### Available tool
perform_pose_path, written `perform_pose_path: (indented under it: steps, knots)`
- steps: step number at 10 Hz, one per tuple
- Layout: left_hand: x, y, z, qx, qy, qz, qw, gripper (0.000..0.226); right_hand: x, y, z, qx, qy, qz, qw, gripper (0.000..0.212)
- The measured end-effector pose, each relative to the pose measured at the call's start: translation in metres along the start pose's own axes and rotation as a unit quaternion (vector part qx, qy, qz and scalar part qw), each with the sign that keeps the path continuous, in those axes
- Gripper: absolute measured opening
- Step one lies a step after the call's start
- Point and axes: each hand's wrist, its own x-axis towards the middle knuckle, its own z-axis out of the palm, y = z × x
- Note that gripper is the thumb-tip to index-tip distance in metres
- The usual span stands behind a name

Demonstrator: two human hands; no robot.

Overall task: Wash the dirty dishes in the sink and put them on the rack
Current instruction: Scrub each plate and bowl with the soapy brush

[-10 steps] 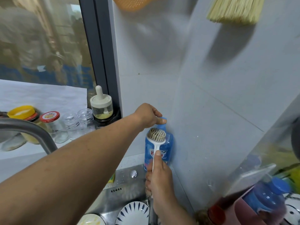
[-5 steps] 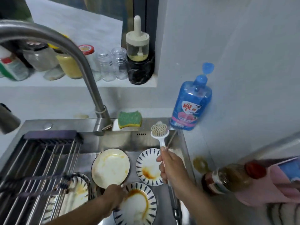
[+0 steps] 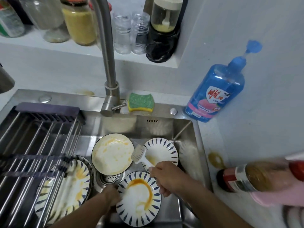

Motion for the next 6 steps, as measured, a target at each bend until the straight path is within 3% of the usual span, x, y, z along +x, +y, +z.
perform_pose_path:
  steps: [1,2,3,4,5,6]
  knots:
    - [-0.035,0.008,0.003,0.144,-0.080,-0.028,0.986,0.039,-0.008,-0.009,-0.001,-0.030,-0.041,0.005,0.999,0.029]
    - [-0.052,0.017,-0.011,0.203,-0.181,-0.042,0.961,0.036,-0.021,-0.022,-0.002,-0.075,-0.070,0.012,0.995,0.033]
    - [-0.060,0.027,-0.025,0.189,-0.191,-0.044,0.962,0.049,-0.033,-0.038,-0.006,-0.125,-0.083,0.005,0.989,0.028]
    - [-0.081,0.042,-0.037,0.150,-0.191,-0.032,0.969,0.051,-0.046,-0.059,-0.012,-0.221,-0.038,-0.029,0.974,0.019]
    - [-0.107,0.060,-0.044,0.099,-0.195,-0.002,0.976,0.045,-0.062,-0.074,-0.015,-0.391,0.031,-0.081,0.916,0.020]
    - [-0.126,0.074,-0.049,0.031,-0.220,0.027,0.975,0.043,-0.079,-0.081,-0.012,-0.529,0.091,-0.109,0.837,0.025]
